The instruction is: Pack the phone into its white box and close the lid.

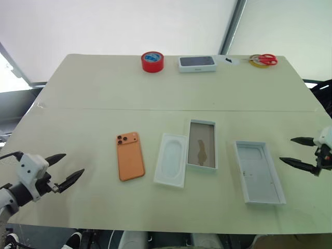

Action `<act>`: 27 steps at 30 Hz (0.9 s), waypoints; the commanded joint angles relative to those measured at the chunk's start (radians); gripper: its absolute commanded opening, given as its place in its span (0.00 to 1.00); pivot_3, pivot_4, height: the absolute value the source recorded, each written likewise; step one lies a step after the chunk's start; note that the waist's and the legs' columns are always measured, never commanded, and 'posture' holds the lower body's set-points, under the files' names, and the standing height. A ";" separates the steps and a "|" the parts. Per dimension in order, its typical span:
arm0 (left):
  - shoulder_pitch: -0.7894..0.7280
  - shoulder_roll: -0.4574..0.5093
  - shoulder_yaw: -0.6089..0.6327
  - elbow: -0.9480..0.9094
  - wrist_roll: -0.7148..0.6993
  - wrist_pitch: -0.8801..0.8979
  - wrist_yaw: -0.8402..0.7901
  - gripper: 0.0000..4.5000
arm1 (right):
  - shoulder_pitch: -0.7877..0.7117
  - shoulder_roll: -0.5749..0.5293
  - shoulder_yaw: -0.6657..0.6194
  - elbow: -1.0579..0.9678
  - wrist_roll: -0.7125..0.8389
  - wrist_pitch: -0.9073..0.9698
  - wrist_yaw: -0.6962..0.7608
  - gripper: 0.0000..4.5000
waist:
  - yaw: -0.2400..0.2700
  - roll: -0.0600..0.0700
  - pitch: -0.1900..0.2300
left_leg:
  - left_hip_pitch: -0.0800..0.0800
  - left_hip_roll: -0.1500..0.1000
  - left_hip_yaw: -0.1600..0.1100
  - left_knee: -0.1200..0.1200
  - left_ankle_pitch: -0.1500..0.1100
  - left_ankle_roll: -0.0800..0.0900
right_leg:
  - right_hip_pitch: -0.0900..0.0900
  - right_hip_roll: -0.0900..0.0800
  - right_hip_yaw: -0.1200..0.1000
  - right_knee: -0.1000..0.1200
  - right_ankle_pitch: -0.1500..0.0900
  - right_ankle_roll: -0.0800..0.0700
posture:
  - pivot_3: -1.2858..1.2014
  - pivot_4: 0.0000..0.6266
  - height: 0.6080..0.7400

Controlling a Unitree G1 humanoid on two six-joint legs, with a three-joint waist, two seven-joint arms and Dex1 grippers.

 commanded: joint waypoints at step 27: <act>-0.249 0.069 -0.079 0.024 0.057 0.010 0.045 1.00 | -0.049 0.034 0.029 -0.084 -0.002 -0.023 -0.032 0.99 | 0.004 0.001 0.000 | 0.000 0.000 0.001 0.000 0.000 0.000 | 0.001 0.001 0.000 0.001 0.000 0.001 | 0.52 0.24 1.00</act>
